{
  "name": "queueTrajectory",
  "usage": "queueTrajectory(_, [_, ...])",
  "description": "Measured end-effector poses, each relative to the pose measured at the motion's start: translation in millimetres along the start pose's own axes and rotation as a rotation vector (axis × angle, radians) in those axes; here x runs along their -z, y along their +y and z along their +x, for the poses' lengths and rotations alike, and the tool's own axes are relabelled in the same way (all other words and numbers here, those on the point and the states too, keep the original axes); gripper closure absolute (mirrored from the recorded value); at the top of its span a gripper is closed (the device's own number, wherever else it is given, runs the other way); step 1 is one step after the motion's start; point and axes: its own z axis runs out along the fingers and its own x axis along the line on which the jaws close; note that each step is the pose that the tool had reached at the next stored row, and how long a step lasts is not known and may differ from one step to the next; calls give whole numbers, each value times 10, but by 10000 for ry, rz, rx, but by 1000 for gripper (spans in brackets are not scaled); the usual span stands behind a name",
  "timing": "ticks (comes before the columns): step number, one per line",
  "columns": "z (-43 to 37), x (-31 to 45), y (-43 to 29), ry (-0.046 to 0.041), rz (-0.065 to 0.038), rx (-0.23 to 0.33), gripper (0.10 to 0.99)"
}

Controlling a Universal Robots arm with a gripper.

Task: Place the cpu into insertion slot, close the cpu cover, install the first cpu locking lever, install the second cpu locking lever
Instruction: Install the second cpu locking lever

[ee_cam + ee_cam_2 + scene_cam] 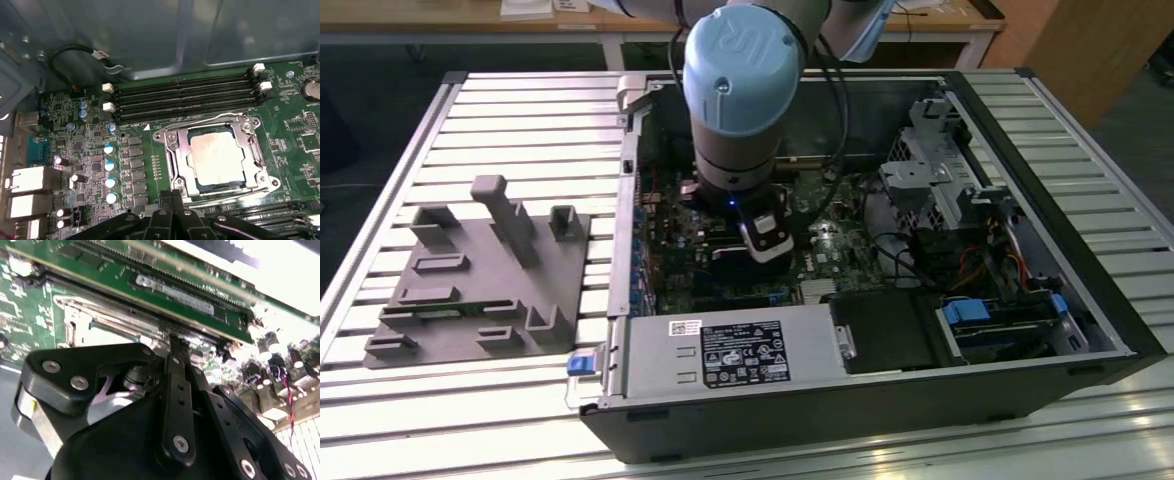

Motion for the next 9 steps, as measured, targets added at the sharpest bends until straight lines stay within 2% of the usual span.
queueTrajectory(5, [0,6,4,-1,-10,2,980])
queueTrajectory(9, [6,-27,-9,1,-65,0,980])
